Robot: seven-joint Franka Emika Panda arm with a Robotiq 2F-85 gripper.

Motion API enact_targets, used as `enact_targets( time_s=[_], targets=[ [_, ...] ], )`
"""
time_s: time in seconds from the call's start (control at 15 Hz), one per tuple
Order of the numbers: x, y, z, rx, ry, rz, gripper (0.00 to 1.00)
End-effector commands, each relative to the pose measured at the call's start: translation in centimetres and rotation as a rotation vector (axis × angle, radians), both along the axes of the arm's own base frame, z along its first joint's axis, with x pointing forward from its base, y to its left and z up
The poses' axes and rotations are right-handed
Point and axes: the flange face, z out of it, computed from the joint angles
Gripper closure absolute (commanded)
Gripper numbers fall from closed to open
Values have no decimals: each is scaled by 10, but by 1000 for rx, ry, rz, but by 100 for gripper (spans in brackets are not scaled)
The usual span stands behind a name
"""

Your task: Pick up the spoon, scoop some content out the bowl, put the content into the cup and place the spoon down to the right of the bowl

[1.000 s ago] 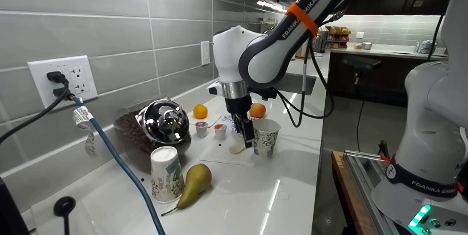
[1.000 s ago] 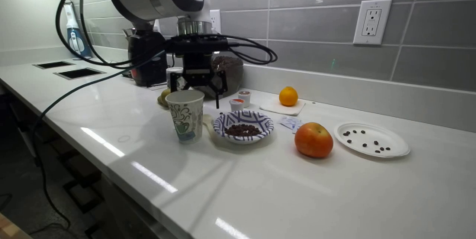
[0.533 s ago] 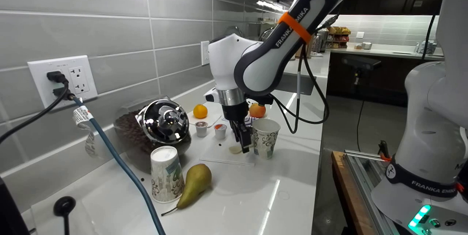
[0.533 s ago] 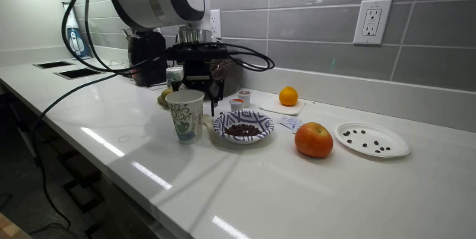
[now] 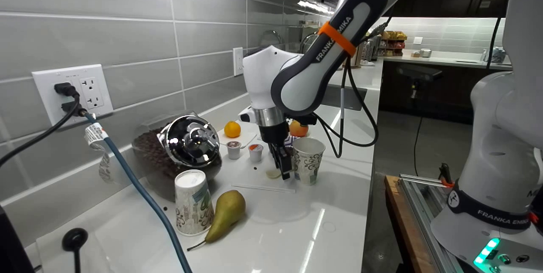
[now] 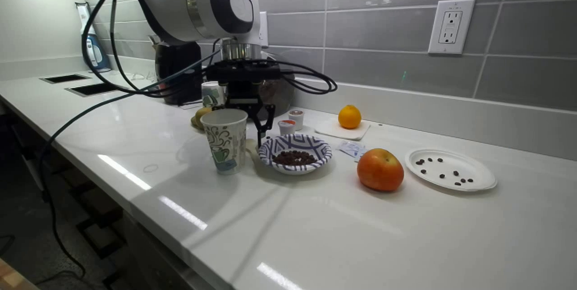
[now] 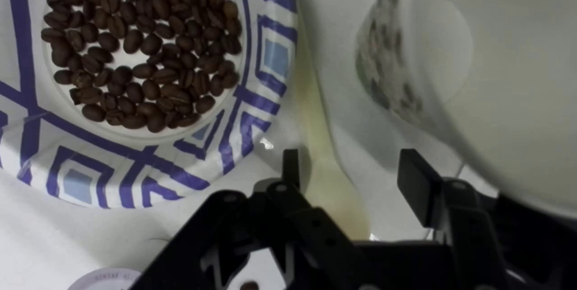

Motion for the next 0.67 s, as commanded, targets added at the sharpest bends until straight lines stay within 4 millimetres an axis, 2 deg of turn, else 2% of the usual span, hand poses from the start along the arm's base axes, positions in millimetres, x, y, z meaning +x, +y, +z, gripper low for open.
enact_targets(
  time_s=[0.0, 0.27, 0.4, 0.6],
  targets=[
    [5, -3, -5, -16, 2, 5, 41],
    [4, -2, -10, -17, 10, 9, 33],
    [4, -2, -12, -18, 13, 12, 37],
    [5, -1, -11, -23, 12, 18, 64]
  ],
)
